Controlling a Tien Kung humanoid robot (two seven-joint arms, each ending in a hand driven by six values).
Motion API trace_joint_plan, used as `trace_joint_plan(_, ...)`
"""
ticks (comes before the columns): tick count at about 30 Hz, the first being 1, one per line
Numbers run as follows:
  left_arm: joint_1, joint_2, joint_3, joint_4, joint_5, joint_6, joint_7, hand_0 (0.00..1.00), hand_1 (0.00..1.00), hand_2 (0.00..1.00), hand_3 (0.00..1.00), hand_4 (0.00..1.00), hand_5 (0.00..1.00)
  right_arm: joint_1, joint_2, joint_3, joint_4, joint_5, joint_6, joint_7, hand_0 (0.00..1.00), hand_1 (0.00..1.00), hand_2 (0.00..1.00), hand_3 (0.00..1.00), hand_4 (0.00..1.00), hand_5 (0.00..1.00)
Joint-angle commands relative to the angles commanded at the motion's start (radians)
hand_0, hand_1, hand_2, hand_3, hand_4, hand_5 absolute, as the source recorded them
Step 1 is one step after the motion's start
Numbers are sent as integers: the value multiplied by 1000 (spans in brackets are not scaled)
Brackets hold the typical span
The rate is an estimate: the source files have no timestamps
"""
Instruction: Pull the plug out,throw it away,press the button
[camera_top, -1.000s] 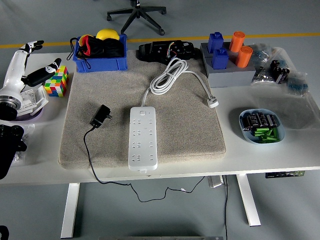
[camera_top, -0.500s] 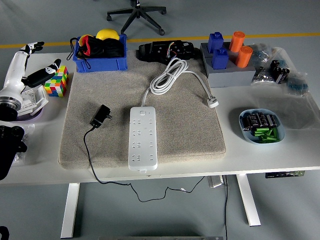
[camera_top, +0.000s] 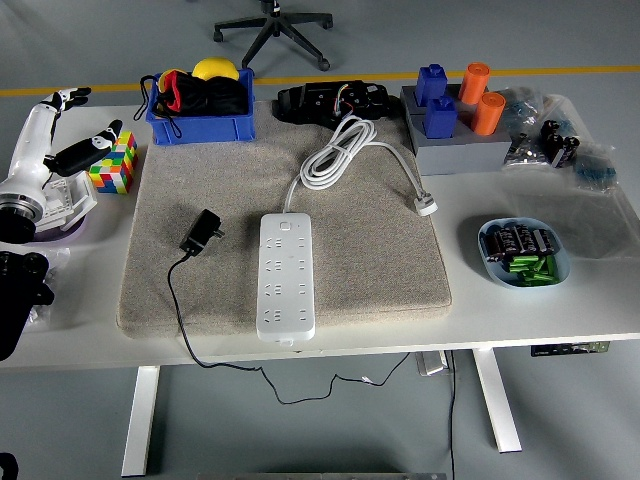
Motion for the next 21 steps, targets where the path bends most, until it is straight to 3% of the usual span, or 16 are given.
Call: trace_joint_plan(21,-2,-3,-2,-7,-7,-5,3,915,897,818,814,729,373,-1,4,10,0,-4,4,-3,740,659,639,609,661,473)
